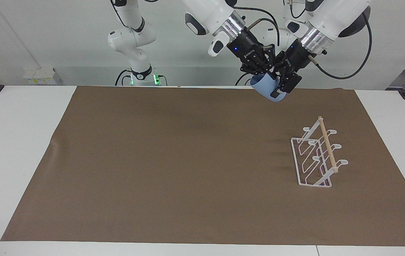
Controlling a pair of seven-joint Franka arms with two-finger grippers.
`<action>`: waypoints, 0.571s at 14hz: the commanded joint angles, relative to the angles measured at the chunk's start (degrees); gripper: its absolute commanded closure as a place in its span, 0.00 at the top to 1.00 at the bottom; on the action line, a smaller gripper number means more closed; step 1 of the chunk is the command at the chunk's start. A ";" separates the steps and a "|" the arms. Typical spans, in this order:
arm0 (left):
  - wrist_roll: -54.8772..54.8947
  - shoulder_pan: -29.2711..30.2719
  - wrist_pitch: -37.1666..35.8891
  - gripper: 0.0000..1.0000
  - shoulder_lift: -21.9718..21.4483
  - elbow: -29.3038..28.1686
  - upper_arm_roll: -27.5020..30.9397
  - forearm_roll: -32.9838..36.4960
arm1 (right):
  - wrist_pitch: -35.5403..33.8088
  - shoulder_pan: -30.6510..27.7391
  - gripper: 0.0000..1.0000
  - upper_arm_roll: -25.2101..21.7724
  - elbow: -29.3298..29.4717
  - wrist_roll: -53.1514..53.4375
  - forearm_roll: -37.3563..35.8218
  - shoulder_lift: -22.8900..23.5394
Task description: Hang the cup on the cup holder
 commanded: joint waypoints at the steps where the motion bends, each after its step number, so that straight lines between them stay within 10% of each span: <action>1: -3.77 -1.42 -2.00 0.88 -0.22 0.08 0.39 -1.63 | 1.60 -0.68 0.00 -0.04 -0.50 -0.08 1.45 -0.55; 3: -4.58 -1.42 -2.09 0.33 -0.22 0.08 0.48 -1.63 | 1.60 -0.68 0.00 -0.04 -0.50 -0.08 1.45 -0.55; 5: -4.67 -1.42 -2.09 0.04 -0.22 -0.01 0.39 -1.63 | 1.60 -0.77 0.00 -0.04 -0.42 -0.08 1.45 -0.55; 8: -5.11 -1.07 -3.05 0.00 -0.22 -0.01 0.56 -1.55 | 1.60 -0.77 0.00 -0.04 -0.50 -0.08 1.45 -0.55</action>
